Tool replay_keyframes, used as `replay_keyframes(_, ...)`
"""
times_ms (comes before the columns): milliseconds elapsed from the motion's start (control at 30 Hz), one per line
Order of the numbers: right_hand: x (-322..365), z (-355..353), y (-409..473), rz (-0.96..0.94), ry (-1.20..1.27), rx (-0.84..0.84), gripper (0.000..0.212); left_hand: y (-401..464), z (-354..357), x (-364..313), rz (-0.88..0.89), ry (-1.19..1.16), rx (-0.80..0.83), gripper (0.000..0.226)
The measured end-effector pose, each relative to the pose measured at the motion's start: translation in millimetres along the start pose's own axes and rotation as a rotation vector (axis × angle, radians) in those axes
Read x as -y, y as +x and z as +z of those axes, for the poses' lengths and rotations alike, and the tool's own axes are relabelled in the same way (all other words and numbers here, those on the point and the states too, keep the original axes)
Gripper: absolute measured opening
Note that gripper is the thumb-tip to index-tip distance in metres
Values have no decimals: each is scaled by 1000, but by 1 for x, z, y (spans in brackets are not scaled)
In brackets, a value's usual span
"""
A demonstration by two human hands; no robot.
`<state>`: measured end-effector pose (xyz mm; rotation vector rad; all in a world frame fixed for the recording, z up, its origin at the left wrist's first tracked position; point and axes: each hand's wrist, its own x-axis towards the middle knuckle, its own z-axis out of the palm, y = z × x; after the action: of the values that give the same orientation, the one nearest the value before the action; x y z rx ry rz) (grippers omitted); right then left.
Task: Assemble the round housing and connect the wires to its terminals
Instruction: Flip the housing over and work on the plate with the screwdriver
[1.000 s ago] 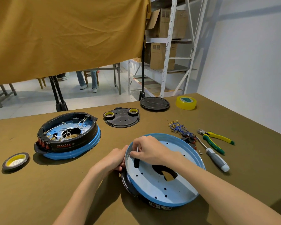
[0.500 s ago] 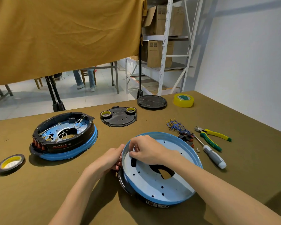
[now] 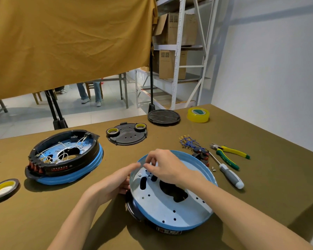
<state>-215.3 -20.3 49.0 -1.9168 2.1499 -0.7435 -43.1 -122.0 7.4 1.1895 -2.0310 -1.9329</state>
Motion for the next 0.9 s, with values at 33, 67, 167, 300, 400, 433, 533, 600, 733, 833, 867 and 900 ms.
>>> replay_keyframes(33,-6,-7,-2,37,35,-40,18,-2,3,-2,3,51,-10,47)
replay_keyframes(67,-13,-15,-5,73,63,-89,15,-3,6,-5,-3,95,-45,37)
replay_keyframes(167,-40,-40,-13,196,58,-272,11,-3,15,-9,-45,139,-152,24)
replay_keyframes(300,-91,-68,-35,451,-212,-422,15,-5,24,-14,-100,72,-189,25)
replay_keyframes(400,-122,-76,-54,698,-367,-245,32,-5,29,-18,-104,28,-215,27)
replay_keyframes(433,-129,-75,-59,750,-400,-163,38,-4,31,-19,-99,26,-227,26)
replay_keyframes(533,-138,-73,-68,811,-406,-4,41,-3,34,-23,-103,19,-233,27)
replay_keyframes(600,-141,-70,-71,806,-423,35,38,-4,35,-25,-111,25,-229,29)
replay_keyframes(733,-145,-68,-73,785,-417,50,27,-3,36,-26,-108,36,-243,29)
replay_keyframes(833,-145,-72,-76,745,-408,44,20,-2,37,-25,-111,33,-236,31)
replay_keyframes(867,-143,-73,-76,727,-401,17,16,-2,37,-24,-110,31,-234,31)
replay_keyframes(900,-139,-75,-76,709,-377,-32,12,-1,37,-23,-110,28,-232,32)
